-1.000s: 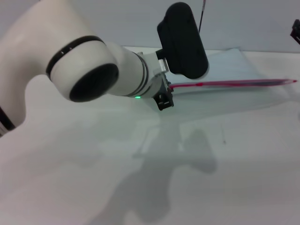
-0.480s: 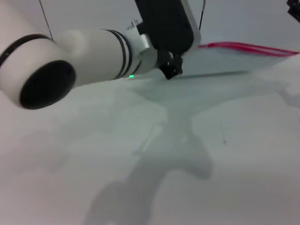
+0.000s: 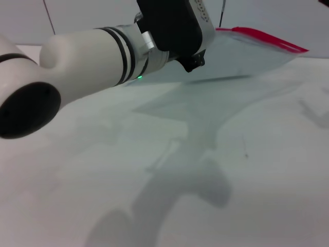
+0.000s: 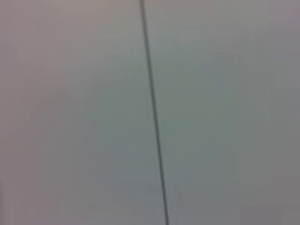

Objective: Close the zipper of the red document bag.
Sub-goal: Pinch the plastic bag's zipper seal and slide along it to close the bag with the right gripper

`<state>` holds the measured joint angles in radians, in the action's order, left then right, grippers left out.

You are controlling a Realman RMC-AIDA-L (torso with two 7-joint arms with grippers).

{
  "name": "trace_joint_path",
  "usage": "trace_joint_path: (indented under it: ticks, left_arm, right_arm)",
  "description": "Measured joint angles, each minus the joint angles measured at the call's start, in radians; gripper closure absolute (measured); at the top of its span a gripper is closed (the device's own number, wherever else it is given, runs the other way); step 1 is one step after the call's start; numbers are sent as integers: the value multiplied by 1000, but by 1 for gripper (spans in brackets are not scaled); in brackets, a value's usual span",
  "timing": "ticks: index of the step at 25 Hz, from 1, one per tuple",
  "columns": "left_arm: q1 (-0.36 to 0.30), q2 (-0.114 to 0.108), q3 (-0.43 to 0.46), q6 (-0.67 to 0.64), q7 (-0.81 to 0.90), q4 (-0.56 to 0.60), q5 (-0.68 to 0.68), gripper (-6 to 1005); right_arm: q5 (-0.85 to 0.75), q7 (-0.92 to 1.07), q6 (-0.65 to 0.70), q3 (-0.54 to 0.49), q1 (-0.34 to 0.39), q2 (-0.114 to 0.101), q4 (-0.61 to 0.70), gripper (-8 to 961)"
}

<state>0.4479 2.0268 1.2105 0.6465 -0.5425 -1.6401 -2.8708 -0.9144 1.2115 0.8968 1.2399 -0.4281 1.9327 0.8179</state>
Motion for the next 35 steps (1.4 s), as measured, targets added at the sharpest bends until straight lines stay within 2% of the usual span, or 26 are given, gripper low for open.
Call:
trace_joint_path:
  ticks: [2, 6, 9, 15, 18, 22, 29, 33, 35]
  left_arm:
    - [-3, 0, -1, -10, -3, -2, 0, 944]
    - [-4, 1, -3, -15, -3, -3, 1, 943]
    - [-4, 1, -3, -16, -4, -3, 1, 943]
    - [-5, 1, -13, -27, -17, -3, 1, 942]
    - [-7, 1, -18, -40, -22, -3, 1, 943]
    - [-10, 1, -19, -43, -29, -4, 1, 945]
    - [-5, 1, -30, -44, -32, -6, 1, 945]
    - [-4, 1, -31, -44, -32, -6, 1, 945]
    - [-3, 1, -35, -44, -32, -5, 1, 945]
  right_arm:
    - [-55, 28, 34, -38, -6, 1, 0, 91]
    - [-249, 93, 151, -179, -31, 14, 9, 95]
    - [-369, 122, 207, -235, -56, 20, 23, 98]
    - [-509, 140, 283, -283, -101, 24, 27, 105]
    - [-556, 162, 371, -302, -133, 14, 18, 108]
    - [-614, 173, 408, -312, -158, 13, 18, 112]
    - [-774, 103, 350, -316, -191, 48, 42, 129]
    - [-856, 90, 287, -315, -193, 82, 96, 140]
    - [-879, 83, 273, -309, -193, 87, 112, 148]
